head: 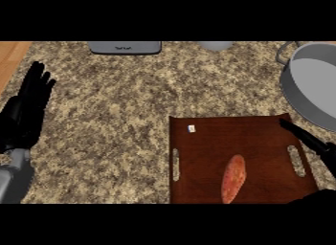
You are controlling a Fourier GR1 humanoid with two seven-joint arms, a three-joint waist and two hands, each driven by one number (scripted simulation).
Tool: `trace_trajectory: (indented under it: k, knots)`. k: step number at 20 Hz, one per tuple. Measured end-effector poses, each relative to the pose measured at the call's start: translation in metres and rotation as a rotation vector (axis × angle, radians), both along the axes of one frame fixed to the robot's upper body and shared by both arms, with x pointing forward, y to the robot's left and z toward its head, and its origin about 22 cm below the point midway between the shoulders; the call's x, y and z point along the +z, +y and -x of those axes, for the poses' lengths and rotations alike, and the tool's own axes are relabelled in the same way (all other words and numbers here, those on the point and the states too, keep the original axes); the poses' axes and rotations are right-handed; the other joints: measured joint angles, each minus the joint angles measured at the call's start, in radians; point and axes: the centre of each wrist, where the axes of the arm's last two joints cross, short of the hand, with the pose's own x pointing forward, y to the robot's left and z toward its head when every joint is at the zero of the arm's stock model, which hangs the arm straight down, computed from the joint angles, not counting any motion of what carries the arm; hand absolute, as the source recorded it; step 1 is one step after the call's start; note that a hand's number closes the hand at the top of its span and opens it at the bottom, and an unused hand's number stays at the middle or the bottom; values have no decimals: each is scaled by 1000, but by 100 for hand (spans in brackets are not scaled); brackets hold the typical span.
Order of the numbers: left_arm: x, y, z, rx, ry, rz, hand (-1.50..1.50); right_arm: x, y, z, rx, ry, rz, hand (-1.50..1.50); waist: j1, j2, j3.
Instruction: Pick the sweet potato from the tray and place it in the pot
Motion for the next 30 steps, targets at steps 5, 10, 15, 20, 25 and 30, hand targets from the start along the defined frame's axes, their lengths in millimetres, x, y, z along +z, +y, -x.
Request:
trace_trajectory:
  k: [5,10,15,20,25,30]
  knots:
    - [-6,2,2,-2,1,3,0,12,36,4,60,138,146,-150,-1,0,1]
    - [-7,1,7,-4,-1,1,0,14,77,-3,64,205,185,-150,0,1,2]
    - [-7,-5,3,1,-3,3,0,5,93,4,71,233,193,-150,-4,1,3]
    - [-4,-6,3,9,-2,-4,0,-12,99,8,42,270,262,-150,-6,1,3]
    - [-4,-5,4,0,0,4,0,-27,104,6,15,282,299,-150,-5,1,3]
    - [0,1,5,0,0,8,0,-31,107,-2,13,277,300,-150,-5,1,3]
